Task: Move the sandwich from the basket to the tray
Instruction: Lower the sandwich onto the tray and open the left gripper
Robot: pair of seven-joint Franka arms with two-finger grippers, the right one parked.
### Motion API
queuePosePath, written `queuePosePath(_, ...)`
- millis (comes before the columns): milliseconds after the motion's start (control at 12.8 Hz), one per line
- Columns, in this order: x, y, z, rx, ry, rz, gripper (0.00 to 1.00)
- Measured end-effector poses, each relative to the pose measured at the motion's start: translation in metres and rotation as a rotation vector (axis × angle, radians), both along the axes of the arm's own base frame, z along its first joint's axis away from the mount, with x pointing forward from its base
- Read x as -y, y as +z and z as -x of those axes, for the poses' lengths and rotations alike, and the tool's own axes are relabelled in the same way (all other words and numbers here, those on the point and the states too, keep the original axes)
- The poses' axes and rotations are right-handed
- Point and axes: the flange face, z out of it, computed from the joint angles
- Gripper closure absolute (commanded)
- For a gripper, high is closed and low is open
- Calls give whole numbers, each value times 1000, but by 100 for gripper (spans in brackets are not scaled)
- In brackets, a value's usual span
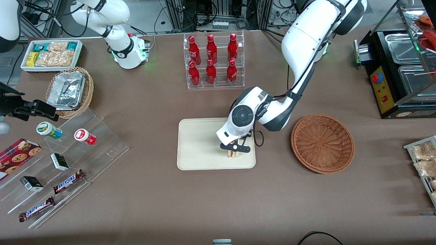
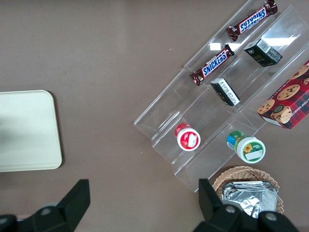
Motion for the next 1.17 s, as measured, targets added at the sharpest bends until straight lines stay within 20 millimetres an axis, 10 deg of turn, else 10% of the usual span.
queuePosePath(78, 0, -2, 0, -2, -1, -1, 9)
queuePosePath(156, 0, -3, 0, -3, -1, -1, 0)
queuePosePath(1170, 0, 25, -16, 32, 26, 19, 0)
